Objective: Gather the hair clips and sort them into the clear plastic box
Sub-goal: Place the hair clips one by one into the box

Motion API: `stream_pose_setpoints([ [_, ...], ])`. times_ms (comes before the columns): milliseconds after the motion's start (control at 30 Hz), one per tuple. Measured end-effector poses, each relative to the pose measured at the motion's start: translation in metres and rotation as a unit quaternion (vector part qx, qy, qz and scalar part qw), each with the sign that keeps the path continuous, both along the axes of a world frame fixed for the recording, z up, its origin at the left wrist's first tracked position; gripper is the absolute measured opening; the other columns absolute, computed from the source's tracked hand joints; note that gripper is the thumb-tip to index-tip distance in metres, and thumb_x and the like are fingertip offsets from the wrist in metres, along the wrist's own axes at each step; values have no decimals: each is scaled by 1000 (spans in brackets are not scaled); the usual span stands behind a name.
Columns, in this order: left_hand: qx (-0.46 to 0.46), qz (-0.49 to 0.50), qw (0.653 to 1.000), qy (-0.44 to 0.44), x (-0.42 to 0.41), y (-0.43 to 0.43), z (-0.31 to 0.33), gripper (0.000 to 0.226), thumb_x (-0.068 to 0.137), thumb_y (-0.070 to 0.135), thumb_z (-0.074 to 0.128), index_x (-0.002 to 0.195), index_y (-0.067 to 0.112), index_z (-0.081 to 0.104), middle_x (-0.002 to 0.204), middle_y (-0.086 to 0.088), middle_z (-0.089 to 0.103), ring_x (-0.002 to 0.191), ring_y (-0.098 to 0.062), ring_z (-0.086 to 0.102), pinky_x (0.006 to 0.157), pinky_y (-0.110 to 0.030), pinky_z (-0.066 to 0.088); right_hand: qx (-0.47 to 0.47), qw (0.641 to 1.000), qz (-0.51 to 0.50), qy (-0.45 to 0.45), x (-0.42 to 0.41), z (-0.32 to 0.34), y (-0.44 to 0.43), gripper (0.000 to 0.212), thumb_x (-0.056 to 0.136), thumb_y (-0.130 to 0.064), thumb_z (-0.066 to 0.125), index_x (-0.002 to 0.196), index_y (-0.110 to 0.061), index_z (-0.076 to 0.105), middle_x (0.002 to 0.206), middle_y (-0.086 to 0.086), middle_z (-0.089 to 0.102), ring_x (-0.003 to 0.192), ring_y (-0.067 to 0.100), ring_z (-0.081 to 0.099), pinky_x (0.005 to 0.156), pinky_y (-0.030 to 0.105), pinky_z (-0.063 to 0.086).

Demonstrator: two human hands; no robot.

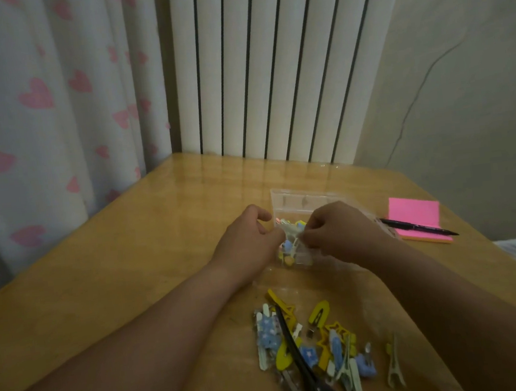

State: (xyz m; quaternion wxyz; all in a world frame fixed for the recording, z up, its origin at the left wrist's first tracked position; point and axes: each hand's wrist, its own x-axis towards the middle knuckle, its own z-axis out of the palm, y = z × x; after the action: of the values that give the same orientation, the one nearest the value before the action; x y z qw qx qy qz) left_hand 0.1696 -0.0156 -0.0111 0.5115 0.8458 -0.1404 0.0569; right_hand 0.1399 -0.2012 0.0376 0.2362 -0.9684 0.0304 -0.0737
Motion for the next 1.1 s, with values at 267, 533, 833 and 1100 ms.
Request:
stream_pose_setpoints([
  [267,4,0,1000,-2,2,0,-2,36,96,41,67,127,25,59,96,1,70,86,-16,67,74,-36,52,27,999,-12,43,2,2,-6,6,86,-19,80,82,-15,80,76,6,78,75,23,77,76,42,66],
  [533,4,-7,1000,-1,2,1,-2,34,98,39,66,127,25,58,93,3,66,85,-18,66,76,-38,52,13,996,-40,84,5,4,-5,14,81,-14,76,84,-2,83,81,18,80,82,34,79,82,52,65],
  [833,11,1,1000,-1,0,0,0,34,97,40,66,127,25,58,93,3,67,86,-19,67,79,-41,54,33,997,-23,67,5,4,0,7,87,-13,75,88,-8,80,84,13,79,85,29,78,83,48,65],
  [1100,14,2,1000,3,0,0,0,34,97,41,65,127,26,58,93,3,67,85,-17,67,78,-39,54,27,998,-17,56,0,3,-8,7,86,-9,76,80,-11,79,77,11,79,77,27,78,79,46,66],
])
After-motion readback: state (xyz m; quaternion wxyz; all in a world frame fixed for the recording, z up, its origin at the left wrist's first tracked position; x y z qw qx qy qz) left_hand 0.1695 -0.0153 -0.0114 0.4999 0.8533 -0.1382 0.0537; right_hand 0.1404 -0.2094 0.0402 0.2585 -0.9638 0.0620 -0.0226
